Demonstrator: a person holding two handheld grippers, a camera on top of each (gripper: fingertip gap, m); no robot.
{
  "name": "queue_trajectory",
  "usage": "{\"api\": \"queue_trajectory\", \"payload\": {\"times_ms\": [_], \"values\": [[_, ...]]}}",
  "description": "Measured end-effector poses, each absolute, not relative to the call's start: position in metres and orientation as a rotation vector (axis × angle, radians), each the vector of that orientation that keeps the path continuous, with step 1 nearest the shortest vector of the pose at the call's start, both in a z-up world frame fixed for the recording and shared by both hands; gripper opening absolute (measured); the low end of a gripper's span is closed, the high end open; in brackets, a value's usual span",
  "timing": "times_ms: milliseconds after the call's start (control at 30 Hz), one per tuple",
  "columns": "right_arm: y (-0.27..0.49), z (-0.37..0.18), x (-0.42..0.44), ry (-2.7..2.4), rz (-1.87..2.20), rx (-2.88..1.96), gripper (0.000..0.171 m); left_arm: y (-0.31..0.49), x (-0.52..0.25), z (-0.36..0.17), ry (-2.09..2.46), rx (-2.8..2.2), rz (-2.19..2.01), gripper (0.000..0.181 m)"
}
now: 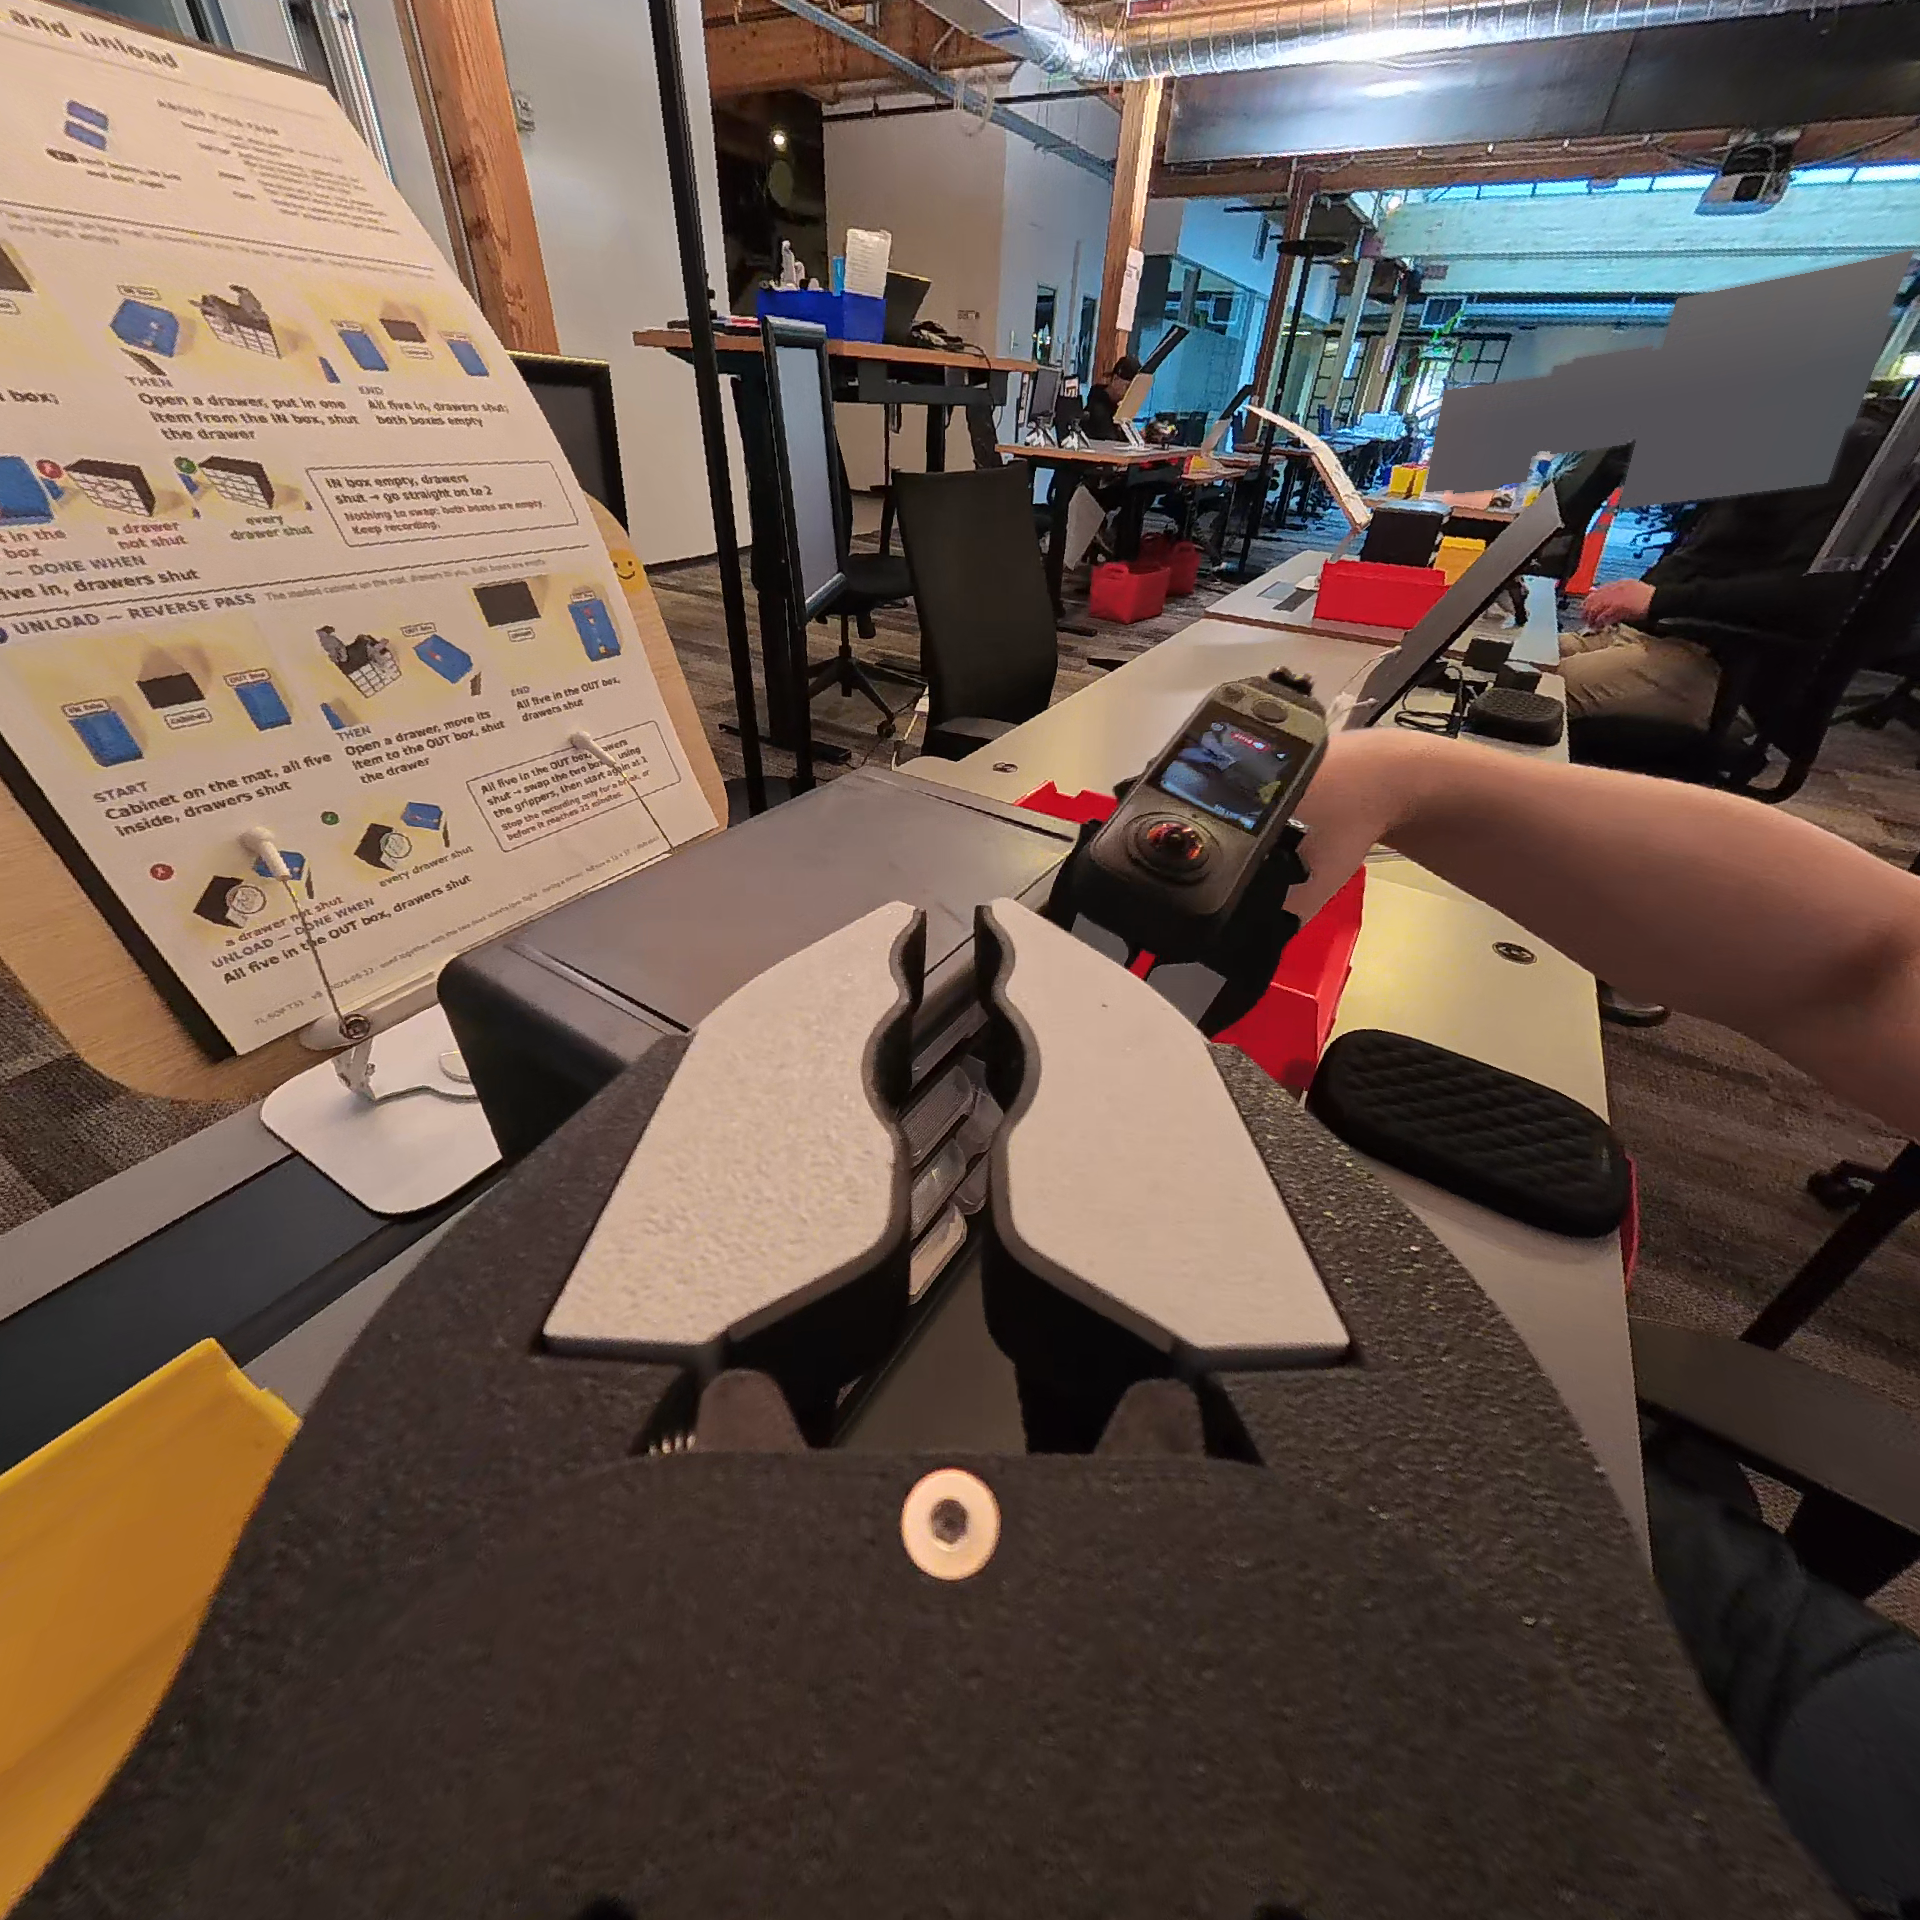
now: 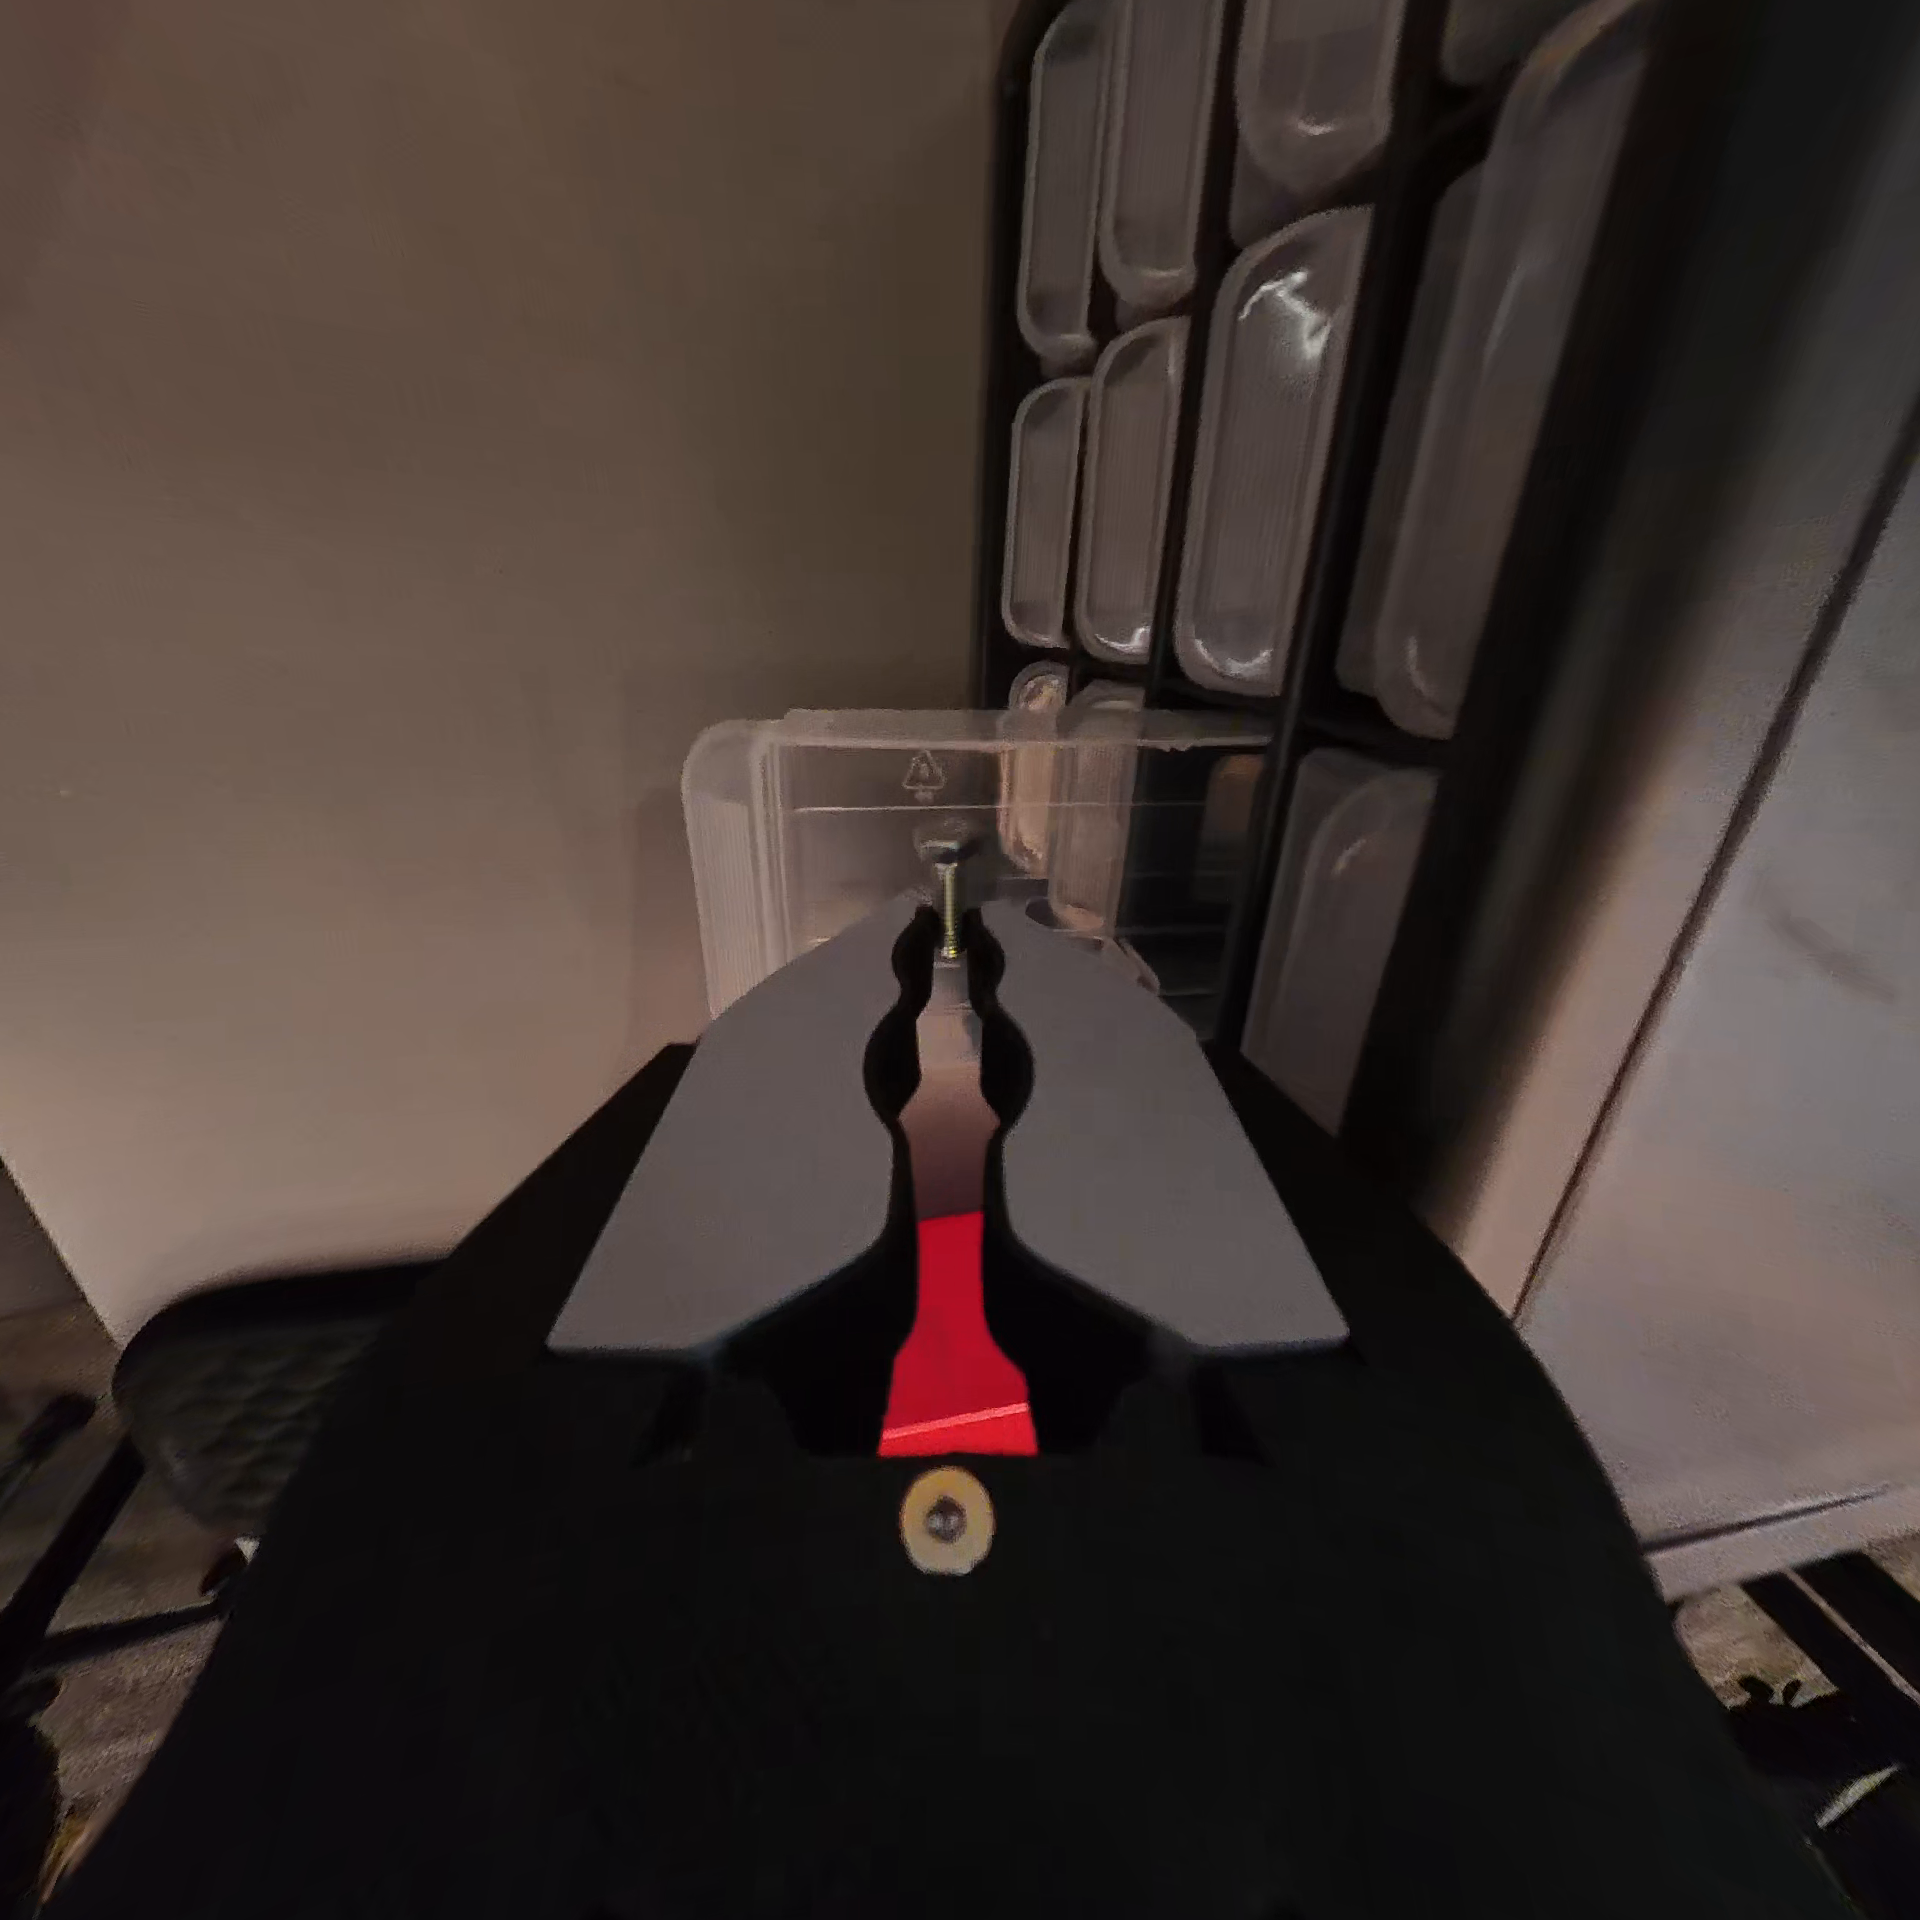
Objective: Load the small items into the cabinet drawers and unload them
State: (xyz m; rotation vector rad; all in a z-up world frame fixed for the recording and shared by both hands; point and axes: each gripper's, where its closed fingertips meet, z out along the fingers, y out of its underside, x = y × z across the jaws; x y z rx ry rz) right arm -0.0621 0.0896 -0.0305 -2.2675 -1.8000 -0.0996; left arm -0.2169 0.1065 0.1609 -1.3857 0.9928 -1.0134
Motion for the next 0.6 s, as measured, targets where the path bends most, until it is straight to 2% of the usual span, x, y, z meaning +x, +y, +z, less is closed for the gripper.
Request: {"api": "queue_trajectory", "payload": {"times_ms": [400,600], "values": [[0.091,-0.033,-0.061,-1.802,-0.146,-2.243,0.008,0.104,-0.216,0.162,0.999,-1.379,-1.002,0.008],[0.09,-0.012,-0.063,-1.711,-0.147,-2.165,0.009,0.107,-0.22,0.163,0.977,-1.383,-1.008,0.008]]}}
